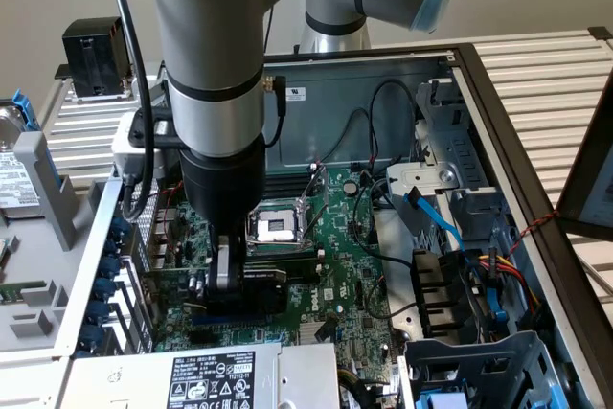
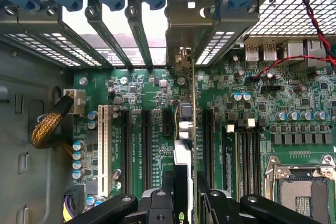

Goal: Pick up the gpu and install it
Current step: 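Insert the gpu into the slot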

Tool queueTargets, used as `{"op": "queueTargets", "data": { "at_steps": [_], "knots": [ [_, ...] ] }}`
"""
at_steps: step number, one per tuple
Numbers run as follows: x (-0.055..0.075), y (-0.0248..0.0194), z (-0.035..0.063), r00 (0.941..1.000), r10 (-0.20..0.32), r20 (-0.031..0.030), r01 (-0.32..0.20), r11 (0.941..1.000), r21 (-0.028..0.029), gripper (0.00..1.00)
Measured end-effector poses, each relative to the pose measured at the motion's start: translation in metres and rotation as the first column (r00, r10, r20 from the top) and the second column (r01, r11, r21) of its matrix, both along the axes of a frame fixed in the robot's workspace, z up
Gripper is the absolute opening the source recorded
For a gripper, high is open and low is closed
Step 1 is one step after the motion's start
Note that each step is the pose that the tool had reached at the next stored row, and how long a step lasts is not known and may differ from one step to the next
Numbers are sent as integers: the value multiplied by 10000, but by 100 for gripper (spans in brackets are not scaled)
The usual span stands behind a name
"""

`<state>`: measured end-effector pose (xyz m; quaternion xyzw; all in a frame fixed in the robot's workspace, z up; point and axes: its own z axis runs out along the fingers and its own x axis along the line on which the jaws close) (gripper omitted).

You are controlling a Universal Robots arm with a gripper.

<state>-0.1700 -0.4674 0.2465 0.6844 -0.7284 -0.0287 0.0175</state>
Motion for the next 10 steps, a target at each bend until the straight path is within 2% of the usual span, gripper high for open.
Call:
{"op": "queueTargets", "data": {
  "at_steps": [6, 10],
  "knots": [
    [0, 0, 72, 10000, -1, 5, 1, 10000, 3, 27],
    [9, -1, 178, 10000, 1, 48, -1, 10000, 4, 27]
  ]
}}
